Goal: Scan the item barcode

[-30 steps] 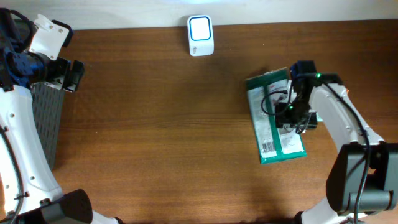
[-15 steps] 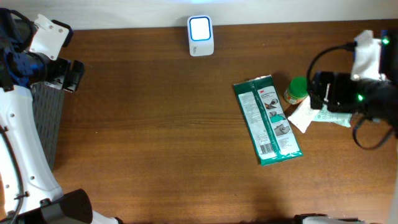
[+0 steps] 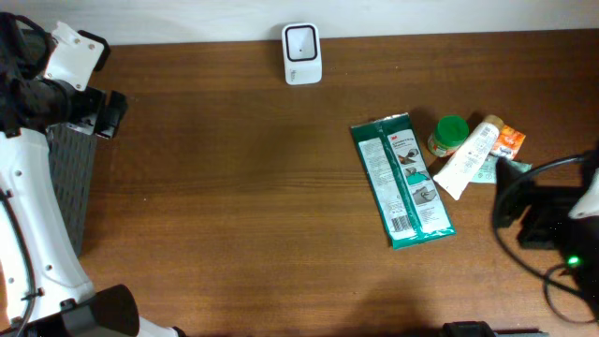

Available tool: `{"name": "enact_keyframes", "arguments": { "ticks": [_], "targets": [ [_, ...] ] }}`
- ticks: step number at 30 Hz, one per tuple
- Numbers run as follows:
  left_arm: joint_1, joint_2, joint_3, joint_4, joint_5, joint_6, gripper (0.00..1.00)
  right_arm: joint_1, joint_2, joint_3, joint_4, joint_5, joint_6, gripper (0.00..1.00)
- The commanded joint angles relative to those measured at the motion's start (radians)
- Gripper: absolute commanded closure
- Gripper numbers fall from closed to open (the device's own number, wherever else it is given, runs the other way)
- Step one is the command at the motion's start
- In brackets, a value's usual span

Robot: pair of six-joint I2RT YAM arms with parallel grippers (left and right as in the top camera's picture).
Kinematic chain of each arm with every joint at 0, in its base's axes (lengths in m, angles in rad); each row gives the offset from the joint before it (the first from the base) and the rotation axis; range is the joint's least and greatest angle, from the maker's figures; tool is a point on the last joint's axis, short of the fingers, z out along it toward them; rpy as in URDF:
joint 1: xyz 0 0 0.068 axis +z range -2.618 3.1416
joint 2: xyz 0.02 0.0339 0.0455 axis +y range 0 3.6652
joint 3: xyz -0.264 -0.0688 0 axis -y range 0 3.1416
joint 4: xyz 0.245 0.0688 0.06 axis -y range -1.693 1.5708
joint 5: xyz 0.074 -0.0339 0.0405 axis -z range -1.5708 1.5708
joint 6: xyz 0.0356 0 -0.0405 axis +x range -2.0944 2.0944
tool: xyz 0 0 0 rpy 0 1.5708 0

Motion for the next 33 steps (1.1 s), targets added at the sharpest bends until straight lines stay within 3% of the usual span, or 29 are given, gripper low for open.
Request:
{"name": "enact_keyframes", "arguments": {
  "ticks": [1,9,13,17,23,26,33],
  "targets": [
    [0.002,0.001,0.007,-0.002,0.003,0.019,0.01,0.005,-0.188,-0.338,0.232,0.006,0.0,0.02],
    [0.002,0.001,0.007,-0.004,0.003,0.019,0.01,0.008,-0.695,-1.176,0.905,-0.063,0.0,0.01],
    [0.002,0.001,0.007,-0.004,0.003,0.019,0.01,0.022,-0.843,-1.411,1.106,-0.063,0.005,0.02],
    [0.002,0.001,0.007,-0.004,0.003,0.019,0.01,0.038,-0.842,-1.525,1.247,-0.062,0.007,0.02],
    [0.002,0.001,0.007,-0.005,0.003,0.019,0.01,0.038,-0.842,-1.592,1.252,-0.043,0.004,0.02],
    [0.002,0.001,0.007,-0.004,0.003,0.019,0.01,0.038,-0.842,-1.592,1.088,-0.044,0.005,0.02],
    [0.002,0.001,0.007,-0.004,0.003,0.019,0.01,0.038,-0.842,-1.592,1.091,-0.043,0.004,0.02]
  ]
}}
